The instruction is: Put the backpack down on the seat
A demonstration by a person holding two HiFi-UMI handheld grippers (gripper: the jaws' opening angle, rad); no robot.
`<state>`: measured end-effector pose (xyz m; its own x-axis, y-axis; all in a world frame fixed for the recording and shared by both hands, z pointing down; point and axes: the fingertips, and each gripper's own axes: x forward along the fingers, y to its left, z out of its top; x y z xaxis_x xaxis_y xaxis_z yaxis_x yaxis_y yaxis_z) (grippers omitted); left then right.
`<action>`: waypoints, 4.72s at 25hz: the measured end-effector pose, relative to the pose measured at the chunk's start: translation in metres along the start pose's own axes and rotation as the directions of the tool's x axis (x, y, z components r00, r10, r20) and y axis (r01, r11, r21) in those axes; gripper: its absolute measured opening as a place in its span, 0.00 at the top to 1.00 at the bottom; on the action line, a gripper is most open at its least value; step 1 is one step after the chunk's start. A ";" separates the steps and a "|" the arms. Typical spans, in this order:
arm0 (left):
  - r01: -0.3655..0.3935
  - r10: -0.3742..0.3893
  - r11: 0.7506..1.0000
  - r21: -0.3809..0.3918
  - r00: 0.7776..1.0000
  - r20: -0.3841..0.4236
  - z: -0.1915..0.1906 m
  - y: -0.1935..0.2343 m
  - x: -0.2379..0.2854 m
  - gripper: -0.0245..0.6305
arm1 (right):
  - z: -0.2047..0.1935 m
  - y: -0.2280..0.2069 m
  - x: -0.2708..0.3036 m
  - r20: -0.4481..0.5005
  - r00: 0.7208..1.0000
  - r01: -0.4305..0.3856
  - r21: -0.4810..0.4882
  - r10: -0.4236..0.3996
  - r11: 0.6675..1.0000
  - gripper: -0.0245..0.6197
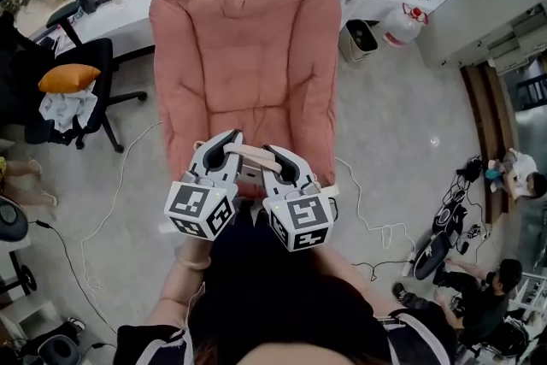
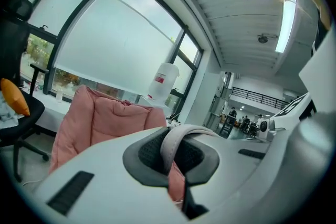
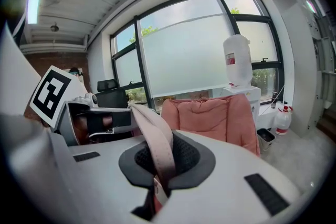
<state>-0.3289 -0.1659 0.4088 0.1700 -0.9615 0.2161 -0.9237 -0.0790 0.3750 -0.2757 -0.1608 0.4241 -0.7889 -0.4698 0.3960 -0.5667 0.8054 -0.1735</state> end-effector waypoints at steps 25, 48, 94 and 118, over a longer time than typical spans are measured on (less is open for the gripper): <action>0.194 -0.182 0.981 0.015 0.939 -0.291 -0.080 0.052 0.088 0.94 | -0.077 -0.056 0.073 -0.156 0.960 0.250 0.090 -0.234 0.964 0.91; 0.237 -0.215 0.971 0.026 0.916 -0.340 -0.114 0.057 0.144 0.94 | -0.094 -0.111 0.097 -0.168 0.931 0.339 0.078 -0.323 0.938 0.91; 0.350 -0.154 0.928 0.129 0.675 -0.721 -0.273 0.084 0.154 0.56 | -0.256 -0.133 0.119 -0.506 0.820 0.318 0.015 -0.267 0.948 0.55; 0.316 -0.100 0.945 0.083 0.522 -0.847 -0.312 0.140 0.054 0.46 | -0.284 -0.098 0.067 -0.596 0.781 0.228 -0.005 -0.186 0.974 0.51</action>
<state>-0.3418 -0.1469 0.7547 0.4719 -0.2705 0.8392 -0.8478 -0.4003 0.3477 -0.2056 -0.1689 0.7241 -0.3695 -0.3014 0.8790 -0.7306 0.6787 -0.0744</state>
